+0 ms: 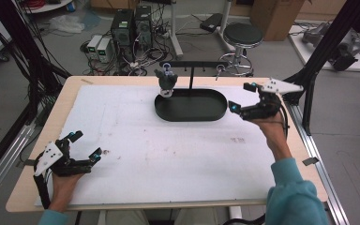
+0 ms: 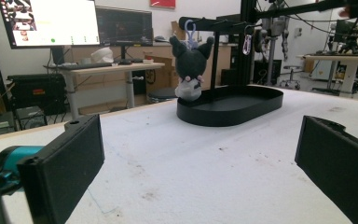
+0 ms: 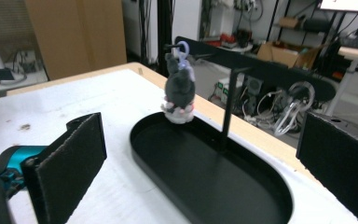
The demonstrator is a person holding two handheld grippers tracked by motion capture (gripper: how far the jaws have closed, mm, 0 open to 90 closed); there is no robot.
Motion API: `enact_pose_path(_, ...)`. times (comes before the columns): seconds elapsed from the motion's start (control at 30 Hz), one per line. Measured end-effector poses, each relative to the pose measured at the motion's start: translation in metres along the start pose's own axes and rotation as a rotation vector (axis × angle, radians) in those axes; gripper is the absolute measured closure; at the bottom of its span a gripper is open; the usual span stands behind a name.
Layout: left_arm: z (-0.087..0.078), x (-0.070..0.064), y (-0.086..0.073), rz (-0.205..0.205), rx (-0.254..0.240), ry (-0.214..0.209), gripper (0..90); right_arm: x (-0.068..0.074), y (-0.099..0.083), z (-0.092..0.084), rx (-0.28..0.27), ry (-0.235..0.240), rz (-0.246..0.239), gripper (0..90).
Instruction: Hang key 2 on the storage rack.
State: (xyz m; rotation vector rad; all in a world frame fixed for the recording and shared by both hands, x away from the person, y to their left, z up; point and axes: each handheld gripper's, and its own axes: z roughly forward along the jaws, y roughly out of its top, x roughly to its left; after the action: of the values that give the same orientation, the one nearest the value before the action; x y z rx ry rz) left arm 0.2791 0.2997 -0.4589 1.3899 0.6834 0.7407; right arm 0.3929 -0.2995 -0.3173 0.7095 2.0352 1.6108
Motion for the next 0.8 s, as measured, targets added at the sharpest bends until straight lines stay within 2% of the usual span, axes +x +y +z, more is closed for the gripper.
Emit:
enact_pose_path(0.2, 0.0, 0.0, 0.0, 0.007, 0.003, -0.001, 1.7, 0.02, -0.036, -0.021, -0.062, -0.04, 0.02, 0.6)
enact_pose_path(0.37, 0.0, -0.001, 0.0, 0.013, 0.004, -0.002, 1.7, 0.03, -0.072, -0.028, -0.088, -0.076, 0.068, 0.6)
enact_pose_path(0.57, 0.0, -0.001, 0.0, 0.018, 0.002, 0.001, 1.7, 0.048, -0.108, -0.031, -0.062, -0.144, 0.014, 0.6)
enact_pose_path(0.67, 0.0, -0.001, 0.0, 0.018, 0.002, 0.002, 1.7, 0.055, -0.121, -0.031, -0.075, -0.163, -0.003, 0.6)
enact_pose_path(0.8, 0.0, -0.002, 0.0, 0.017, 0.0, 0.004, 1.7, 0.062, -0.137, -0.032, -0.104, -0.19, -0.002, 0.6)
